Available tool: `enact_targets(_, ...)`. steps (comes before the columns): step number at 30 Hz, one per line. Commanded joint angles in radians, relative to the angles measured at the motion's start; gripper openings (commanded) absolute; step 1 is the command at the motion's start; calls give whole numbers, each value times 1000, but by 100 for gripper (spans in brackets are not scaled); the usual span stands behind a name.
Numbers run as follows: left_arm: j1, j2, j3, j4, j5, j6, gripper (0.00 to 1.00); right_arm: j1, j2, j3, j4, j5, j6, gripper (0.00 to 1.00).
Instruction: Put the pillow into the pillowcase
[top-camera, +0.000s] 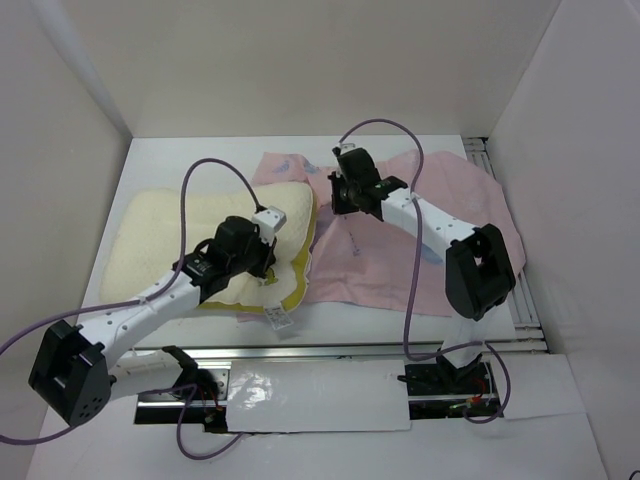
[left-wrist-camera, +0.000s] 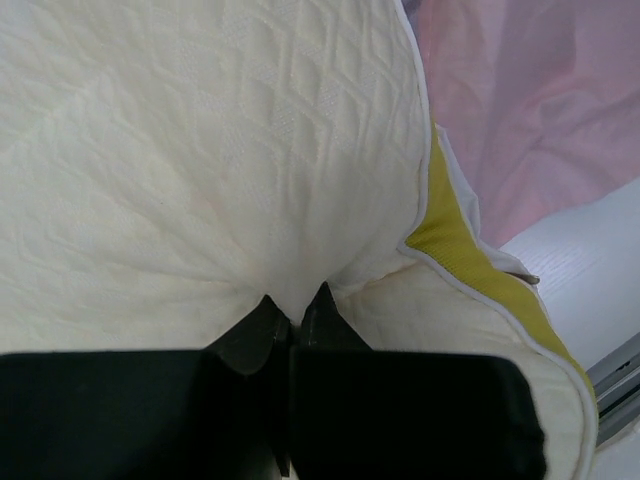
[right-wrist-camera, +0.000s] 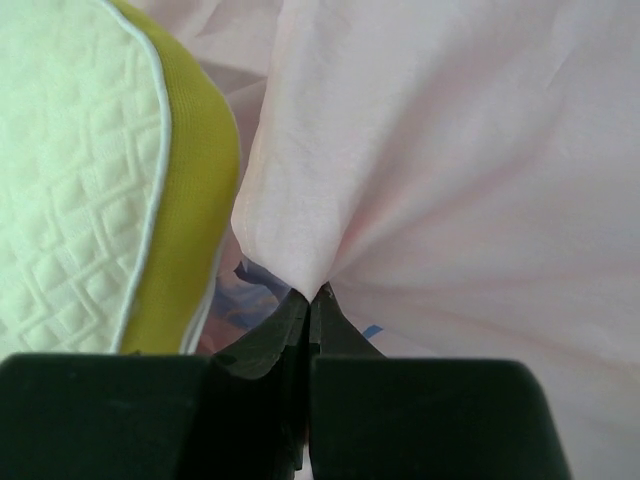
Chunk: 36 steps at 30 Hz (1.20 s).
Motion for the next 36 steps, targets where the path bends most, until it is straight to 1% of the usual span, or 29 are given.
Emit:
enact_targets(1, -30, -4, 25, 89, 58, 111, 0, -21, -69, -6, 54, -33, 28, 0)
enact_targets(2, -30, -4, 25, 72, 58, 111, 0, -21, -69, 3, 67, -44, 37, 0)
enact_targets(4, -30, 6, 36, 36, 107, 140, 0, -21, -69, 12, 83, -62, 48, 0)
enact_targets(6, -43, 47, 49, 35, 184, 156, 0, -21, -69, 12, 112, -73, 59, 0)
enact_targets(7, -55, 64, 49, 35, 193, 166, 0, -21, -69, 23, 121, -90, 59, 0)
enact_targets(8, -55, 81, 74, 35, 152, 151, 0, -21, -69, 23, 136, -111, 50, 0)
enact_targets(10, -55, 143, 98, 35, 143, 151, 0, -21, -80, 23, 161, -169, 39, 0)
enact_targets(11, -55, 167, 136, 20, 143, 162, 0, -21, -96, 14, 161, -197, 24, 0)
enact_targets(14, -64, 248, 203, 5, 98, 162, 0, -10, -139, -23, 189, -238, -11, 0)
enact_targets(15, -64, 249, 203, 41, 68, 149, 0, -1, -149, -34, 189, -273, -40, 0)
enact_targets(17, -64, 246, 212, 92, 19, 125, 0, -1, -159, -34, 137, -301, -54, 0)
enact_targets(19, -64, 207, 235, 153, -98, 103, 0, -1, -169, -43, 77, -301, -77, 0)
enact_targets(20, -64, 207, 235, 172, -98, 103, 0, -1, -179, -43, 56, -301, -77, 0)
enact_targets(22, -64, 169, 256, 202, -159, 129, 0, -1, -179, -43, 16, -292, -104, 0)
enact_targets(23, -54, 160, 257, 231, -159, 139, 0, -1, -188, -52, 0, -292, -113, 0)
enact_targets(26, -43, 160, 278, 276, -112, 188, 0, -10, -189, -52, -76, -356, -143, 0)
enact_targets(28, -43, 181, 315, 285, -81, 198, 0, -19, -189, -52, -107, -370, -171, 0)
enact_targets(30, -43, 235, 338, 308, -66, 198, 0, -19, -189, -52, -107, -380, -171, 0)
enact_targets(31, -43, 256, 359, 317, -66, 189, 0, -19, -189, -52, -107, -410, -171, 0)
enact_targets(32, -43, 306, 368, 337, -84, 189, 0, -19, -198, -62, -116, -425, -171, 0)
enact_targets(33, -43, 334, 384, 354, -118, 174, 0, -30, -198, -62, -135, -445, -171, 0)
enact_targets(34, -43, 360, 393, 376, -192, 156, 0, -30, -198, -62, -144, -477, -180, 0)
enact_targets(36, -43, 432, 407, 406, -282, 134, 0, -41, -207, -62, -173, -513, -180, 0)
